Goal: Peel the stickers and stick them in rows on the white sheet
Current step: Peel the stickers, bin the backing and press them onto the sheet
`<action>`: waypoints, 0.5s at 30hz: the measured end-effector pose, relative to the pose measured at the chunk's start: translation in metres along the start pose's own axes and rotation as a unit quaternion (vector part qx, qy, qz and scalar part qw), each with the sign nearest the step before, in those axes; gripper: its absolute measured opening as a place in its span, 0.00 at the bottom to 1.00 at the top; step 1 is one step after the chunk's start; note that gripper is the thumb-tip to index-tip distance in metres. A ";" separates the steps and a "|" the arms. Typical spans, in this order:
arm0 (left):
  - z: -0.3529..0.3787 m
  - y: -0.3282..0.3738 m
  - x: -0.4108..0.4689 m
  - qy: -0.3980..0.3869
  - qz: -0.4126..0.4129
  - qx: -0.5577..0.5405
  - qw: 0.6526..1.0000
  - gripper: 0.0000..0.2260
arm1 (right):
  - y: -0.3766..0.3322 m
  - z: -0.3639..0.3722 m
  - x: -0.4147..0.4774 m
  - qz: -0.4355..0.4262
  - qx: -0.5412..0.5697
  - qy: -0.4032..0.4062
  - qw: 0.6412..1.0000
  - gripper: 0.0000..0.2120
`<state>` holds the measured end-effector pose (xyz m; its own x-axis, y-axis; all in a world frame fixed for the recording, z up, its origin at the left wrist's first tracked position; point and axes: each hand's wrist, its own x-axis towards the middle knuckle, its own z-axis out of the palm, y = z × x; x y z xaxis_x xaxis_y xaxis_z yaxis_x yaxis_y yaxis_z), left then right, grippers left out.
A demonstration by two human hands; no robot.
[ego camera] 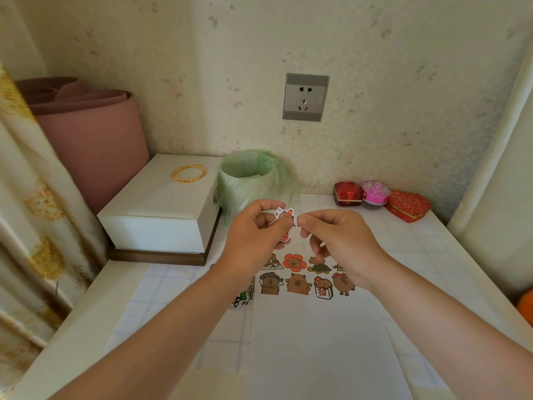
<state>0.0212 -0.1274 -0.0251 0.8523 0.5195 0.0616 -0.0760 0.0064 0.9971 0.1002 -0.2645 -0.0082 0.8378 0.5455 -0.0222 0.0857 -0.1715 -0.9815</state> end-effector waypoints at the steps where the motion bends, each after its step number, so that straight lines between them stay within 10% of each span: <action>1: -0.001 0.000 0.000 0.004 0.005 0.004 1.000 0.09 | 0.000 0.000 0.000 0.003 0.012 -0.001 1.000 0.07; 15: 0.003 0.001 -0.003 0.004 0.045 0.022 0.999 0.09 | -0.001 0.001 -0.002 -0.028 -0.082 0.027 0.996 0.09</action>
<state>0.0199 -0.1317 -0.0239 0.8387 0.5235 0.1501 -0.1281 -0.0783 0.9887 0.0976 -0.2645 -0.0075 0.8569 0.5134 0.0462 0.2162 -0.2766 -0.9363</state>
